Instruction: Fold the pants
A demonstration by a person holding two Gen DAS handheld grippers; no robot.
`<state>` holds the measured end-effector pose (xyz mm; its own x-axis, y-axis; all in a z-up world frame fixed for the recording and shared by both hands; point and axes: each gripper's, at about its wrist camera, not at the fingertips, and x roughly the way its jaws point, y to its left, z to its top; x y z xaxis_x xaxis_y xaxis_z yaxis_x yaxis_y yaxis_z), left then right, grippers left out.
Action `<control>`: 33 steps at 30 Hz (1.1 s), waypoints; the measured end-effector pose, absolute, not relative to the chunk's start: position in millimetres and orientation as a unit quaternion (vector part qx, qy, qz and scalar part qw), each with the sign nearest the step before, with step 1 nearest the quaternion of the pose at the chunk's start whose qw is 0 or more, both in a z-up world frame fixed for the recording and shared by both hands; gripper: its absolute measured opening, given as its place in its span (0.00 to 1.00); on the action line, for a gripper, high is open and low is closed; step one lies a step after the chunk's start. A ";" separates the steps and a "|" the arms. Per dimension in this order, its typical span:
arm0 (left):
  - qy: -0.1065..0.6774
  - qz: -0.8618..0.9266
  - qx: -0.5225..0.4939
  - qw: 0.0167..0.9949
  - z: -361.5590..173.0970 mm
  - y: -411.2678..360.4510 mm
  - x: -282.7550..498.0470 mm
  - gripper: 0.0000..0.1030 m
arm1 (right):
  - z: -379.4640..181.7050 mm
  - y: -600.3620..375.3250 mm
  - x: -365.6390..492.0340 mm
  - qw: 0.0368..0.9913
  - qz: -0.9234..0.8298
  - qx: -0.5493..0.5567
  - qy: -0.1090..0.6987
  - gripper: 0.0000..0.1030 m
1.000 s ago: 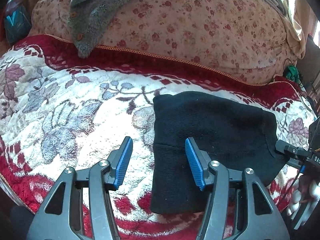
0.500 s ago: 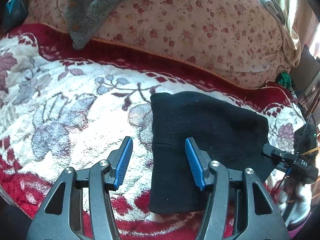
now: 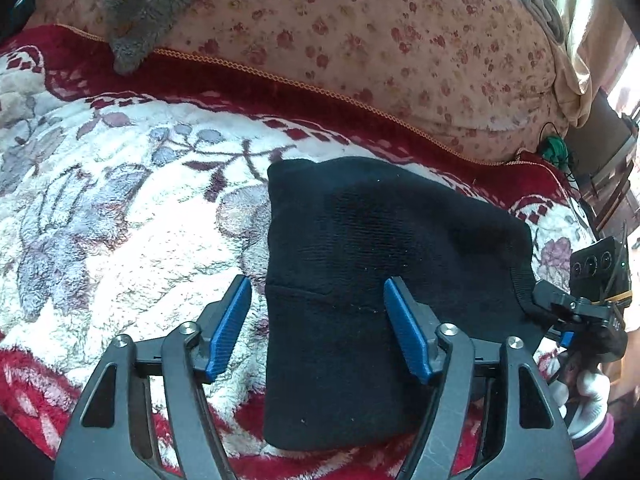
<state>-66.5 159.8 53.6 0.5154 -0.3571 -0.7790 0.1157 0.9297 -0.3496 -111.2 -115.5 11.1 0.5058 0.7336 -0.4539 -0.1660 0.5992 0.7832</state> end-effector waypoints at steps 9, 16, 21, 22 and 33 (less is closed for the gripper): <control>0.487 -0.147 -0.181 0.842 37.4 164.0 -53.9 0.78 | 4.5 -99.3 -99.8 0.798 0.295 0.314 0.422 0.72; 0.465 -0.169 -0.155 0.855 48.1 153.8 -58.7 0.42 | 9.5 -90.7 -107.4 0.824 0.278 0.280 0.406 0.46; 0.453 -0.169 -0.160 0.860 66.7 166.8 -65.5 0.34 | 32.1 -77.3 -111.6 0.833 0.290 0.259 0.394 0.45; 0.448 -0.164 -0.157 0.865 70.6 169.6 -67.1 0.34 | 35.6 -74.2 -111.0 0.831 0.296 0.261 0.392 0.45; 0.411 -0.095 -0.169 0.891 103.9 262.5 -77.7 0.34 | 58.0 14.7 -83.2 0.814 0.362 0.243 0.385 0.45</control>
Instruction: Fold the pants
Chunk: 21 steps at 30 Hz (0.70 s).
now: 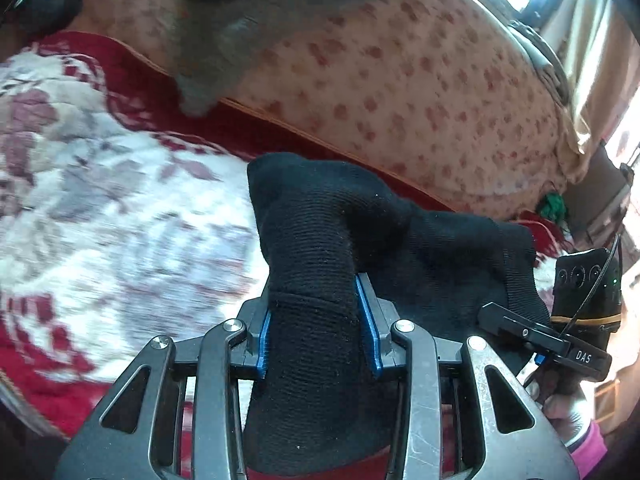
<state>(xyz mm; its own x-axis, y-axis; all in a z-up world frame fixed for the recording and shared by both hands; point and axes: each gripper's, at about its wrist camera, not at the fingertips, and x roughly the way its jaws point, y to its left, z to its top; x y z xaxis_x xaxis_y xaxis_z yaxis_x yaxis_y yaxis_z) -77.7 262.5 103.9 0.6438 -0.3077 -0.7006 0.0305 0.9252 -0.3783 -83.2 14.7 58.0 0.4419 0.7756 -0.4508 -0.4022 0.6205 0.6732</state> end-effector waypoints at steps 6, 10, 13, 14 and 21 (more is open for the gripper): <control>0.414 -0.048 -0.175 0.892 95.5 311.2 -83.4 0.34 | 48.1 72.3 -59.8 0.795 0.387 0.235 0.404 0.45; 0.426 -0.028 -0.183 0.886 76.3 332.4 -82.9 0.34 | 34.0 99.0 -47.3 0.786 0.389 0.229 0.422 0.45; 0.427 -0.028 -0.195 0.882 62.4 340.4 -82.5 0.35 | 21.5 110.2 -42.5 0.789 0.372 0.209 0.442 0.46; 0.426 -0.030 -0.198 0.882 59.4 342.3 -82.6 0.37 | 17.3 110.2 -42.0 0.795 0.361 0.196 0.446 0.47; 0.420 0.001 -0.181 0.889 54.2 342.8 -87.2 0.62 | 15.3 94.5 -46.6 0.809 0.337 0.166 0.452 0.62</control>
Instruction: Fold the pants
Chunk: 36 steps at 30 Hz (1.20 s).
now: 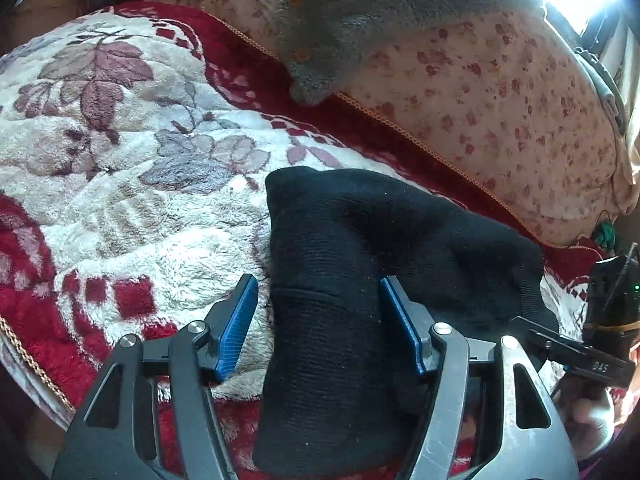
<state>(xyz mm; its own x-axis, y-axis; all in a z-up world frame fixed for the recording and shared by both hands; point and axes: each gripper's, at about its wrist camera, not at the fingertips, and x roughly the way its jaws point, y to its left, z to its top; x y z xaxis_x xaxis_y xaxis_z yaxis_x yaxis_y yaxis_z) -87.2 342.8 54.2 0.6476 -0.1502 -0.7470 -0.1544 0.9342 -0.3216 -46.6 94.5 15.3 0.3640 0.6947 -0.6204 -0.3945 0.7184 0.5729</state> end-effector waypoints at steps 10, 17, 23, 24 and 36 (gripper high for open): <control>0.418 0.056 -0.150 0.894 67.9 335.2 -92.6 0.62 | 43.6 90.8 -59.8 0.835 0.313 0.122 0.435 0.62; 0.403 0.091 -0.125 0.902 80.9 329.5 -104.0 0.62 | 65.2 91.3 -70.5 0.850 0.304 0.106 0.417 0.62; 0.387 0.110 -0.109 0.909 92.1 320.3 -115.6 0.62 | 80.6 105.7 -78.6 0.864 0.291 0.073 0.404 0.63; 0.384 0.113 -0.104 0.910 93.9 318.0 -117.3 0.62 | 82.3 106.6 -79.8 0.866 0.291 0.072 0.401 0.63; 0.360 0.136 -0.069 0.920 110.6 291.0 -133.7 0.62 | 95.4 117.0 -91.9 0.877 0.285 0.064 0.382 0.63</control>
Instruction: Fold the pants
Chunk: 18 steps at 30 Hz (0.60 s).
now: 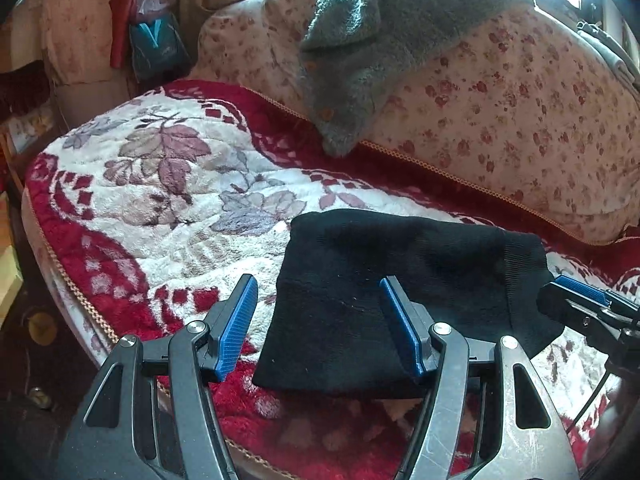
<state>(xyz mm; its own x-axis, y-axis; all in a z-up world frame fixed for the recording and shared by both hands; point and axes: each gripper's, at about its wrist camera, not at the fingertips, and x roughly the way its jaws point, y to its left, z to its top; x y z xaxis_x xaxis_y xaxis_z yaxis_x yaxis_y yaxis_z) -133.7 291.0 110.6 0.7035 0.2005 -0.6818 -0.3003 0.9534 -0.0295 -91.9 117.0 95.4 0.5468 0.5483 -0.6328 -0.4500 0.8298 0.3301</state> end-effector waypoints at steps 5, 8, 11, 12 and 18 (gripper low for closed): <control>0.353 0.148 -0.058 0.922 114.3 283.3 -139.8 0.62 | 99.4 119.9 -99.2 0.883 0.289 0.055 0.366 0.63; 0.355 0.150 -0.057 0.921 114.4 280.6 -142.8 0.62 | 101.3 121.9 -102.8 0.883 0.294 0.061 0.360 0.63; 0.353 0.155 -0.058 0.921 115.7 278.9 -146.9 0.62 | 100.7 127.5 -106.9 0.882 0.298 0.057 0.360 0.63; 0.351 0.156 -0.057 0.921 116.4 278.6 -148.2 0.62 | 100.5 128.8 -108.1 0.882 0.299 0.056 0.359 0.63; 0.348 0.165 -0.053 0.921 119.3 276.7 -154.2 0.62 | 99.9 132.4 -114.7 0.883 0.300 0.051 0.357 0.64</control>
<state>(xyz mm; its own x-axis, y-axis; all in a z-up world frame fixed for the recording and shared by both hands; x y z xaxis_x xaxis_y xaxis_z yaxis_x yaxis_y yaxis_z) -154.2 276.7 119.3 0.7035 0.2677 -0.6584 -0.3408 0.9399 0.0180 -114.7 132.4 99.9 0.5652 0.5657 -0.6005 -0.4930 0.8152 0.3039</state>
